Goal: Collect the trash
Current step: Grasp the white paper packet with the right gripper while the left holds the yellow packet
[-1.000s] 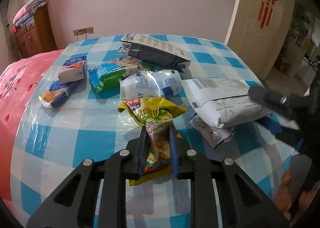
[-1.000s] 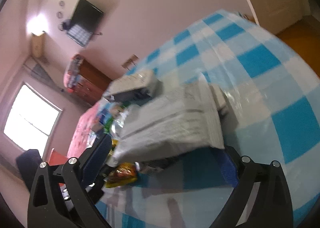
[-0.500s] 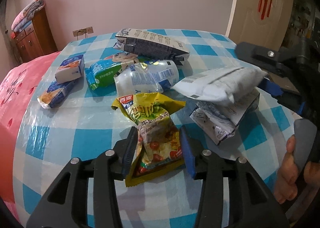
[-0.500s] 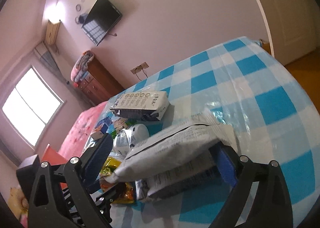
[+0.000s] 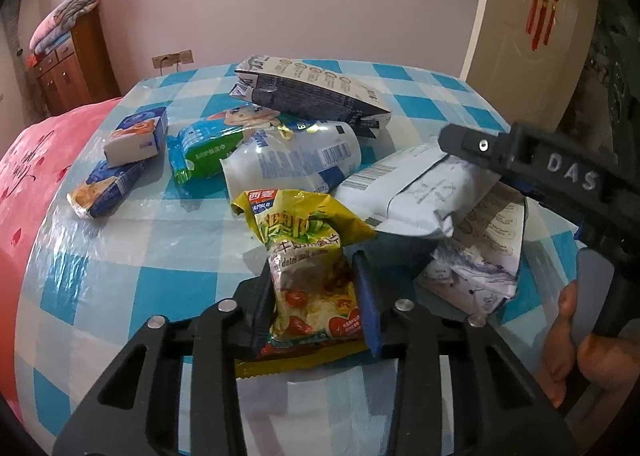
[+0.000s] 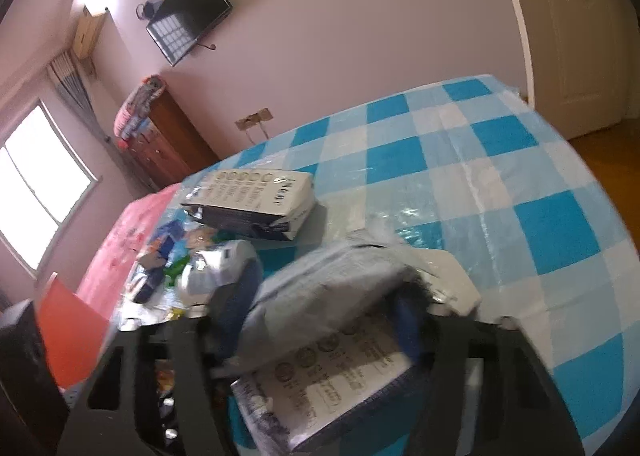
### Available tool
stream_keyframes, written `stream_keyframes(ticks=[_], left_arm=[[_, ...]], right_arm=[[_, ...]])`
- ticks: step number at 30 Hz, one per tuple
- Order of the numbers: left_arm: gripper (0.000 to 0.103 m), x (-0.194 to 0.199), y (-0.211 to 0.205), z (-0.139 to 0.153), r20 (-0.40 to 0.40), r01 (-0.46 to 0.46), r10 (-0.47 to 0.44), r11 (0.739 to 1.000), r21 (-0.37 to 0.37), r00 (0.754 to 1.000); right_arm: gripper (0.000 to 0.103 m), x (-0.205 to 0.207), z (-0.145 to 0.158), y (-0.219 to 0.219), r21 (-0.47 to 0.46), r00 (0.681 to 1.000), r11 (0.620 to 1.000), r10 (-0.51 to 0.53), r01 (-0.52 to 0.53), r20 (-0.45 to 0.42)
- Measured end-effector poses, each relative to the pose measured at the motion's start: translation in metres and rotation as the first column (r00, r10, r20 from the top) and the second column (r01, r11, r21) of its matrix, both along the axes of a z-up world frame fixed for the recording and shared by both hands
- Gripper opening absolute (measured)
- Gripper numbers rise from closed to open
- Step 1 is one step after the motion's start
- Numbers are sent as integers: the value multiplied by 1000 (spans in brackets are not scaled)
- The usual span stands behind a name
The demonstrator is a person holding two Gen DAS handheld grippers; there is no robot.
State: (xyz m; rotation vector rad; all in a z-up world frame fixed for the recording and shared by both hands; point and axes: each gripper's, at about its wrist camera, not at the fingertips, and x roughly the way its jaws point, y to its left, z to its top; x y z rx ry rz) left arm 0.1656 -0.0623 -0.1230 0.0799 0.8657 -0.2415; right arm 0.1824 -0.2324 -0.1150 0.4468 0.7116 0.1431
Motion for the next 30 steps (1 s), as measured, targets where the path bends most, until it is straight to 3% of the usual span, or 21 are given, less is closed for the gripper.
stream_keyframes(ticks=[4,9,17,30], left_arm=[[31,-1,3,0,13,-18,18,1000,-21,1000],[27,-3,10,1,15,-30,31,998,-56,999],[23,-11,29,6,16,-41,44,992,-122,999],[21,-34,64,25,57,-53,63,985,-164,996]], right_arm=[[36,1,-3,-5,-5,1000,1000,-10,10,1],[26,-4,-2,-12,47,1000,999,-5,4,26],[21,-26,20,-1,10,992,1000,16,-18,126],[15,-49,45,27,-53,982,997,64,-56,178]])
